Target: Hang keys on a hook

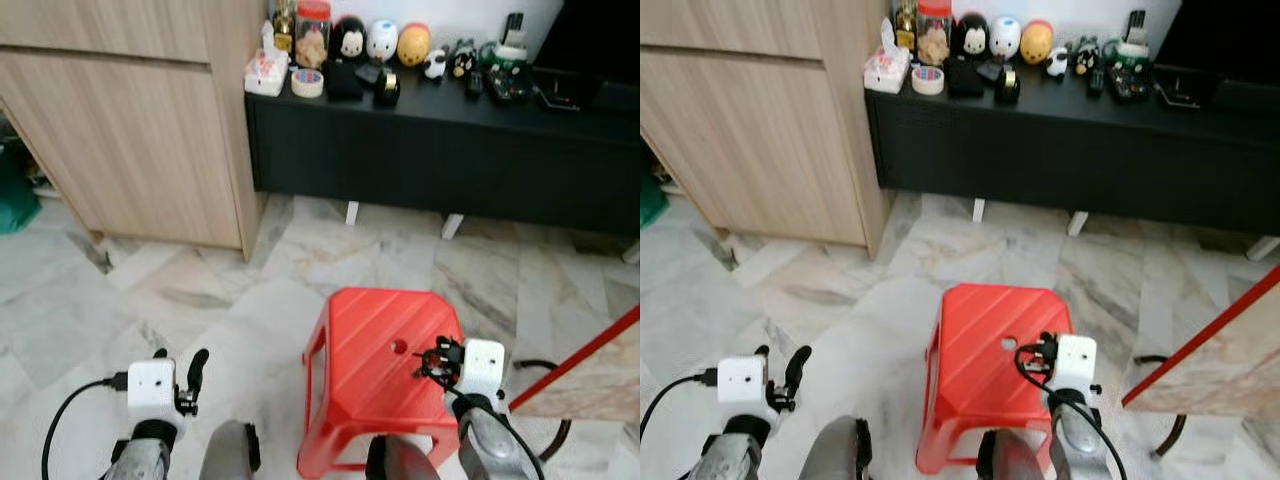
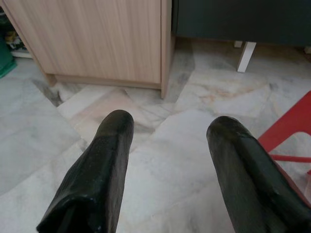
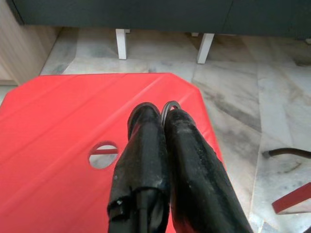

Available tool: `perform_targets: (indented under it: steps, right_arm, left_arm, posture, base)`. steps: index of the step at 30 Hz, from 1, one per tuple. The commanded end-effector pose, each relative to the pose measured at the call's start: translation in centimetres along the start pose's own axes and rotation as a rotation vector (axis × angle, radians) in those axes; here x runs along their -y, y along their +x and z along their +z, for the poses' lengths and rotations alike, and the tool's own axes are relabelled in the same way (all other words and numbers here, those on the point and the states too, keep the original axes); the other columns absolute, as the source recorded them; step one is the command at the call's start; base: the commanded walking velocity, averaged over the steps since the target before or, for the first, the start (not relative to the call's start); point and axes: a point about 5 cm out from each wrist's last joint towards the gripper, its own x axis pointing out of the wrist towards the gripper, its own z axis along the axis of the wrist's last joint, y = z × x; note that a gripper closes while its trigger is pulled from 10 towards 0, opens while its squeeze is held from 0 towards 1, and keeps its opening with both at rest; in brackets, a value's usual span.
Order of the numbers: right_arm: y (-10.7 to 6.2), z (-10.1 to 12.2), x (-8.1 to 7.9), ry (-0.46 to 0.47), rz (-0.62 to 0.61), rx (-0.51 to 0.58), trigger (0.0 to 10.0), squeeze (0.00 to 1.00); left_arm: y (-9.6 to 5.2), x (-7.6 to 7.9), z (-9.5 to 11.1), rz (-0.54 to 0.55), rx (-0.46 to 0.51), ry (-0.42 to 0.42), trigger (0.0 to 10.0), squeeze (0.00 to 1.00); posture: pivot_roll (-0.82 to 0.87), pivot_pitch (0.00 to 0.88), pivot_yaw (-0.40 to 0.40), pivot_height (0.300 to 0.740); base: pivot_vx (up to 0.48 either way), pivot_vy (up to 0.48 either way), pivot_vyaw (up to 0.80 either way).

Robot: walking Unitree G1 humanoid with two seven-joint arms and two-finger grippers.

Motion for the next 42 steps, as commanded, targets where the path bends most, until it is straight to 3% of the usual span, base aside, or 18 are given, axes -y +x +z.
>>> perform_targets:
  steps: [1,8,13,14,15,16,26,27,29,30,32,33,34,35,42]
  right_arm:
    - [0.1,0.5,0.5,-0.006,-0.013,0.013,0.0,0.0]
    - [0.4,1.2,-0.1,0.005,0.014,0.006,0.0,0.0]
    - [-0.2,-1.6,-0.3,-0.066,0.032,-0.171,0.0,0.0]
    - [-0.3,-1.9,-0.2,-0.062,0.024,-0.187,2.4,0.0]
    - [-0.4,-2.1,-0.1,-0.057,0.019,-0.197,2.4,0.0]
    - [-0.4,-2.4,0.0,-0.049,0.009,-0.222,10.0,0.0]
    - [-0.3,-2.3,0.5,-0.042,-0.002,-0.231,10.0,0.0]
    - [-0.3,-2.3,0.5,-0.039,-0.005,-0.225,10.0,0.53]
    - [-0.3,-2.2,0.6,-0.036,-0.011,-0.222,10.0,0.58]
    - [-0.3,-2.3,0.7,-0.043,-0.021,-0.228,10.0,1.0]
    - [-0.4,-2.4,0.8,-0.047,-0.028,-0.234,10.0,1.0]
    - [-0.5,-2.6,0.9,-0.055,-0.037,-0.241,10.0,0.55]
    - [-0.5,-2.6,0.9,-0.056,-0.038,-0.242,10.0,0.55]
    - [-0.5,-2.6,0.9,-0.056,-0.04,-0.24,10.0,0.0]
    - [-0.3,-2.2,0.9,-0.048,-0.045,-0.221,10.0,0.0]
  left_arm:
    - [0.0,0.1,-0.3,0.002,-0.008,0.014,10.0,0.0]
    - [0.2,0.1,-0.4,0.001,-0.002,0.013,10.0,0.0]
    - [0.2,0.1,-0.5,0.004,0.001,0.013,10.0,0.0]
    - [0.2,0.1,-0.5,0.004,0.0,0.013,10.0,0.0]
    - [0.2,0.1,-0.5,0.004,0.001,0.013,10.0,0.0]
    - [0.1,0.1,-0.6,0.003,-0.001,0.014,10.0,0.0]
    - [0.0,0.1,-0.7,0.004,-0.003,0.014,10.0,0.0]
    - [0.0,0.1,-0.8,0.003,-0.003,0.014,10.0,0.0]
    - [-0.1,0.1,-0.8,0.002,-0.005,0.013,10.0,0.0]
    - [-0.1,0.2,-0.9,0.001,-0.006,0.013,10.0,0.0]
    - [-0.1,0.2,-0.9,0.0,-0.007,0.013,10.0,0.0]
    - [-0.2,0.2,-1.0,0.0,-0.009,0.013,10.0,0.0]
    - [-0.2,0.1,-1.0,0.001,-0.01,0.013,10.0,0.0]
    - [-0.2,0.1,-1.0,0.001,-0.011,0.013,10.0,0.0]
    - [-0.3,0.1,-1.1,0.003,-0.014,0.014,10.0,0.0]
  posture:
    - [0.11,0.035,-0.11,0.625]
    - [0.11,0.025,-0.113,0.625]
    - [0.11,0.026,-0.114,0.625]
    - [0.11,0.025,-0.114,0.625]
    - [0.11,0.025,-0.114,0.625]
    - [0.11,0.026,-0.113,0.625]
    - [0.11,0.024,-0.115,0.625]
    - [0.11,0.025,-0.115,0.625]
    - [0.11,0.027,-0.114,0.625]
    - [0.11,0.028,-0.114,0.625]
    - [0.11,0.028,-0.114,0.625]
    - [0.11,0.031,-0.114,0.625]
    - [0.11,0.031,-0.114,0.625]
    - [0.11,0.032,-0.115,0.625]
    - [0.11,0.033,-0.116,0.625]
  base:
    - [0.0,0.0,0.0]
    - [0.0,0.0,0.0]
    - [0.0,0.0,0.0]
    - [0.0,0.0,0.0]
    - [0.0,0.0,0.0]
    - [0.0,0.0,0.0]
    - [0.0,0.0,0.0]
    - [0.0,0.0,0.0]
    - [0.0,0.0,0.0]
    - [0.0,0.0,0.0]
    - [0.0,0.0,0.0]
    - [0.0,0.0,0.0]
    - [0.0,0.0,0.0]
    - [0.0,0.0,0.0]
    - [0.0,0.0,0.0]
